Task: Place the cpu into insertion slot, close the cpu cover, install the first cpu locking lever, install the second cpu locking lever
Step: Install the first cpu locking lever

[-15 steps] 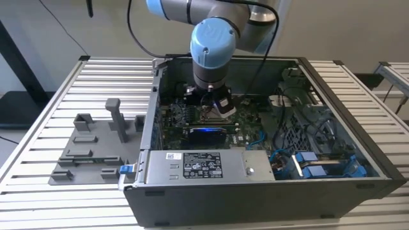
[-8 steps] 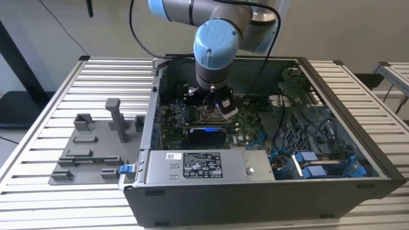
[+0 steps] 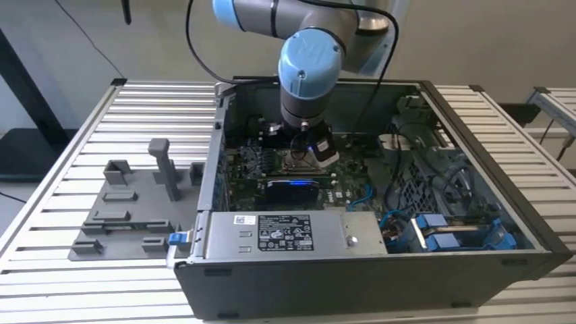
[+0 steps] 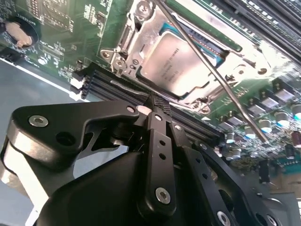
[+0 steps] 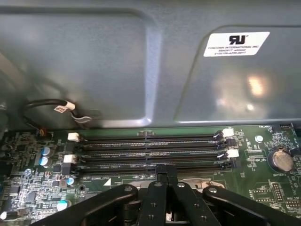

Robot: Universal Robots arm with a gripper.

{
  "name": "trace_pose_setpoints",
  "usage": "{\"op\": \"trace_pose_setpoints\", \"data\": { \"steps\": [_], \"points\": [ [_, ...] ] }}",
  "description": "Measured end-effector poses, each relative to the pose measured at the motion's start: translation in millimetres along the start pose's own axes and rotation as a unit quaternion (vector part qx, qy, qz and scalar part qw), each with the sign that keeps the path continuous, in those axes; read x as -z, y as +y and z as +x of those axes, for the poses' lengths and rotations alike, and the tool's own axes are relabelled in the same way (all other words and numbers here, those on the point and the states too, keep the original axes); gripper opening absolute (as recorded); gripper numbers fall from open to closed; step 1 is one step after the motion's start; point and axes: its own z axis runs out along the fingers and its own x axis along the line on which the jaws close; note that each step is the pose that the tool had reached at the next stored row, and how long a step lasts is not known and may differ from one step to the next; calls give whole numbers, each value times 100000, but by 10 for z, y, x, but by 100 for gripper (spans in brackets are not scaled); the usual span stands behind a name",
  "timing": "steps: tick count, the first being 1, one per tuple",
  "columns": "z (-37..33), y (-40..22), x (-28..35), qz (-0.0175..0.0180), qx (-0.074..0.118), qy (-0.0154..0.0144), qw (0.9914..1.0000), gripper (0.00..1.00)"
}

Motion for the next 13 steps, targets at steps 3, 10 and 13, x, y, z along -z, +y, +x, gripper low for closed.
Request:
{"op": "trace_pose_setpoints", "data": {
  "steps": [3, 10, 13],
  "points": [
    [-34, 0, -13, -5, 0, 0, 100000, 11],
    [-116, 1, -44, -41, 4, -13, 100000, 11],
    [-146, -2, -50, -1, -1, 4, 100000, 11]
  ]
}}
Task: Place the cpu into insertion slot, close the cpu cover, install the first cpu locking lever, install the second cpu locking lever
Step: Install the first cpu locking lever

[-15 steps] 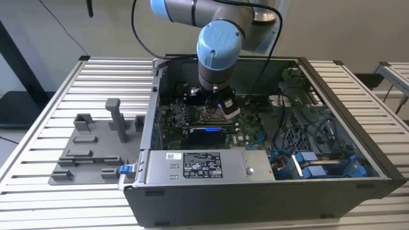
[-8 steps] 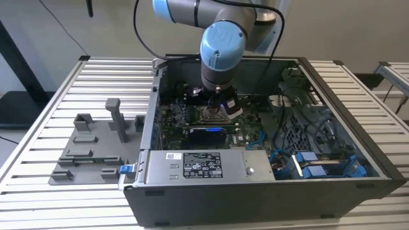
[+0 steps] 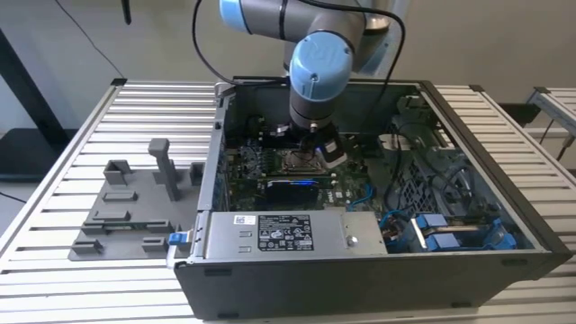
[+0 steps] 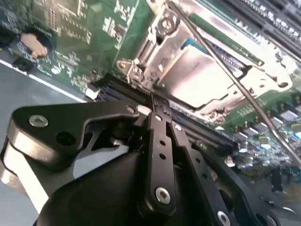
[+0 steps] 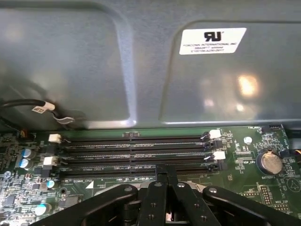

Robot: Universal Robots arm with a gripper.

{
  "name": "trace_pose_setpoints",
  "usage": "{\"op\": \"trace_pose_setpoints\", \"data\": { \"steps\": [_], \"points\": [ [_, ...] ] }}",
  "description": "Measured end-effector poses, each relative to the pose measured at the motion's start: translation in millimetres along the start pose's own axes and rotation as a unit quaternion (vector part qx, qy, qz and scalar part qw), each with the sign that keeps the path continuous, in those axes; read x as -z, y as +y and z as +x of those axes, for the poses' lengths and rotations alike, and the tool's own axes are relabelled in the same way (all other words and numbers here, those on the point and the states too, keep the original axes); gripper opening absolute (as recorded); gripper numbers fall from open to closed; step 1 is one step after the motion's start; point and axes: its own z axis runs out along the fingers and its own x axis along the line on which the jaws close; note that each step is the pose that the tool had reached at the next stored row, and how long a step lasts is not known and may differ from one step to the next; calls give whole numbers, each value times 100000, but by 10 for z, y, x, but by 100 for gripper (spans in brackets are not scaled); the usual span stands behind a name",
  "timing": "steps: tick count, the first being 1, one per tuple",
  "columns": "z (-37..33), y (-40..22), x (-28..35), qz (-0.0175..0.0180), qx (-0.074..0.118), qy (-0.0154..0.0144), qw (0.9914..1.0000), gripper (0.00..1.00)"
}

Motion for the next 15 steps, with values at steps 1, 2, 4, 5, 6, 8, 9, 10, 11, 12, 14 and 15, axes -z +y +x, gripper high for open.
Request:
{"op": "trace_pose_setpoints", "data": {
  "steps": [1, 2, 4, 5, 6, 8, 9, 10, 11, 12, 14, 15],
  "points": [
    [-8, -1, -2, 10, -3, 2, 100000, 11],
    [-13, -2, -4, 8, -3, 4, 100000, 11],
    [-19, -2, -5, -32, -6, 3, 100000, 11],
    [-22, -2, -6, -91, -11, -3, 100000, 11],
    [-24, -2, -7, -212, -15, 0, 100000, 11],
    [-25, -2, -8, -634, -45, 10, 99998, 11],
    [-25, 0, -12, -997, -56, 16, 99995, 11],
    [-26, -3, -10, -1122, -76, 32, 99994, 11],
    [-27, -8, -6, -1218, -87, 41, 99993, 11],
    [-28, -13, -2, -1315, -100, 50, 99991, 11],
    [-31, -16, 3, -1443, -131, 82, 99989, 11],
    [-32, -10, 15, -1449, -166, 138, 99989, 11]
  ]
}}
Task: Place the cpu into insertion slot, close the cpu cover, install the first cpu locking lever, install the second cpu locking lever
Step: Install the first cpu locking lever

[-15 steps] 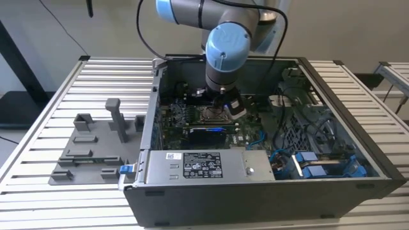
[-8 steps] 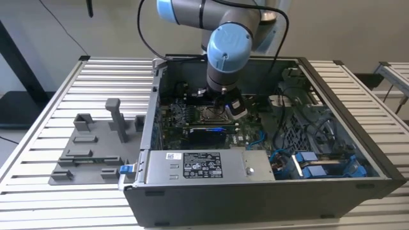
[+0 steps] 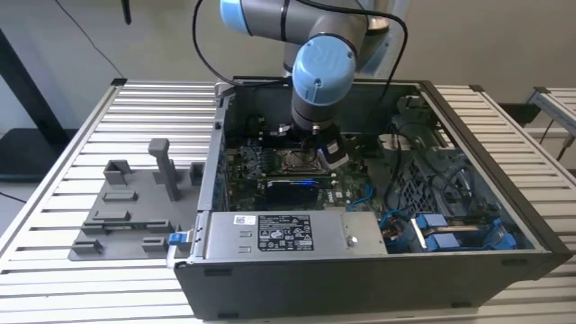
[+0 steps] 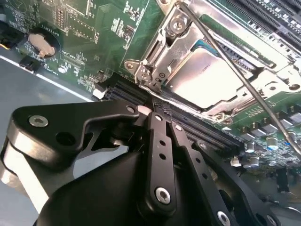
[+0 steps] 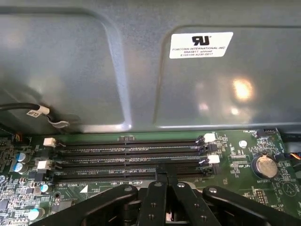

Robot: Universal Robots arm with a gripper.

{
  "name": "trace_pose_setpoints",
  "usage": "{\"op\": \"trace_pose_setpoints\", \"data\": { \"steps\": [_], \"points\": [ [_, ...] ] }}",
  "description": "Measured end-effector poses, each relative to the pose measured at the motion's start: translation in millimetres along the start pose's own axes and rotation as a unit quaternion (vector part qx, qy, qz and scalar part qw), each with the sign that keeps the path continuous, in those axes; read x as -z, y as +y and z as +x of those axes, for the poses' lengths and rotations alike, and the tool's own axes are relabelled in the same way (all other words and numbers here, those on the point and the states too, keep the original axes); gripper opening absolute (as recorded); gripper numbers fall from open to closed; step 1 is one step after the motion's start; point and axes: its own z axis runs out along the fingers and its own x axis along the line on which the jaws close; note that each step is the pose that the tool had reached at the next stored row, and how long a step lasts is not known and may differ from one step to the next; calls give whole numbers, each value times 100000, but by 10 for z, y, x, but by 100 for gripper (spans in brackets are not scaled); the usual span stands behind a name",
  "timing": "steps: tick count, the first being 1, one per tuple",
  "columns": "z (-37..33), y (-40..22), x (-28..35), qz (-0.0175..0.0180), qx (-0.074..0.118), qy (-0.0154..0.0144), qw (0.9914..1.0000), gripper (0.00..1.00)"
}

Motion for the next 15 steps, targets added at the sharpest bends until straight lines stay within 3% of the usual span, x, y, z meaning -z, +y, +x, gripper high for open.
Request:
{"op": "trace_pose_setpoints", "data": {
  "steps": [4, 8, 10, 12, 15],
  "points": [
    [-7, 73, 121, -42, -136, 230, 100000, 11],
    [-5, 99, 164, 103, -207, 352, 99999, 11],
    [6, 100, 166, 667, -184, 396, 99997, 11],
    [7, 100, 167, 1661, -71, 402, 99985, 11],
    [9, 100, 167, 1843, -68, 392, 99982, 11]
  ]
}}
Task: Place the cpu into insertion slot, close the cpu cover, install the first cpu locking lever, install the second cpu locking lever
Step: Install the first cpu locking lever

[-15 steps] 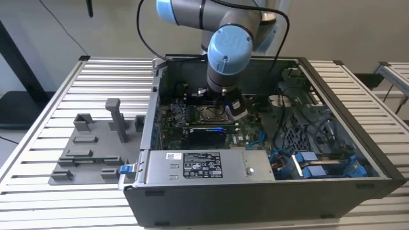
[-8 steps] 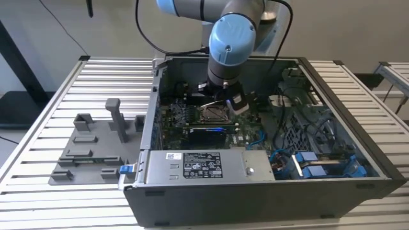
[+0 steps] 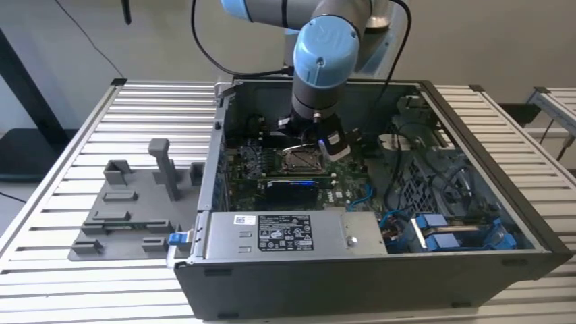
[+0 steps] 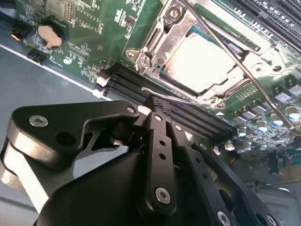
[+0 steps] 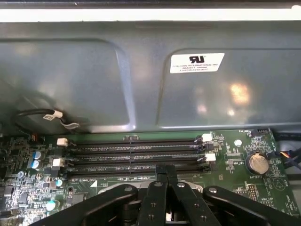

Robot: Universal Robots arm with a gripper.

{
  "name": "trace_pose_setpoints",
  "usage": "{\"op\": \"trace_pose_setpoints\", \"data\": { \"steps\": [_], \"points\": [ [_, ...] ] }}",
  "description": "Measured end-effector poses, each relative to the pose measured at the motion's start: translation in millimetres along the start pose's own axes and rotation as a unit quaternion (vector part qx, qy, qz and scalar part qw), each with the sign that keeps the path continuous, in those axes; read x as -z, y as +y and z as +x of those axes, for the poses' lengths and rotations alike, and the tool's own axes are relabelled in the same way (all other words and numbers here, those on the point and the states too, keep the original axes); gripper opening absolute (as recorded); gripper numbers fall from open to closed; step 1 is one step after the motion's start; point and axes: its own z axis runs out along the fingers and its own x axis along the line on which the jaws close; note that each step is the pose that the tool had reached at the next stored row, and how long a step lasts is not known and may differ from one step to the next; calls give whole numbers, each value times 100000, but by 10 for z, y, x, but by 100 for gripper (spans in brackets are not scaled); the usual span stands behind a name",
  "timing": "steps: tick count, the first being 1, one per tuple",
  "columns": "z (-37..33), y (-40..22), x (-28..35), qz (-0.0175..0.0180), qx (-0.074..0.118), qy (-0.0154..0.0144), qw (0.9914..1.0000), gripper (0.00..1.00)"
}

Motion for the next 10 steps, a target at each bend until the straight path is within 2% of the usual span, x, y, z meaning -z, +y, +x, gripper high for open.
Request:
{"op": "trace_pose_setpoints", "data": {
  "steps": [1, 2, 3, 8, 10],
  "points": [
    [-1, 0, 0, 114, -187, 306, 99999, 11],
    [0, 2, 4, 164, -498, 758, 99996, 11],
    [0, 8, 16, 192, -605, 936, 99994, 11],
    [-4, 83, 152, 210, -730, 1147, 99991, 11],
    [-1, 92, 168, 216, -845, 1365, 99987, 11]
  ]
}}
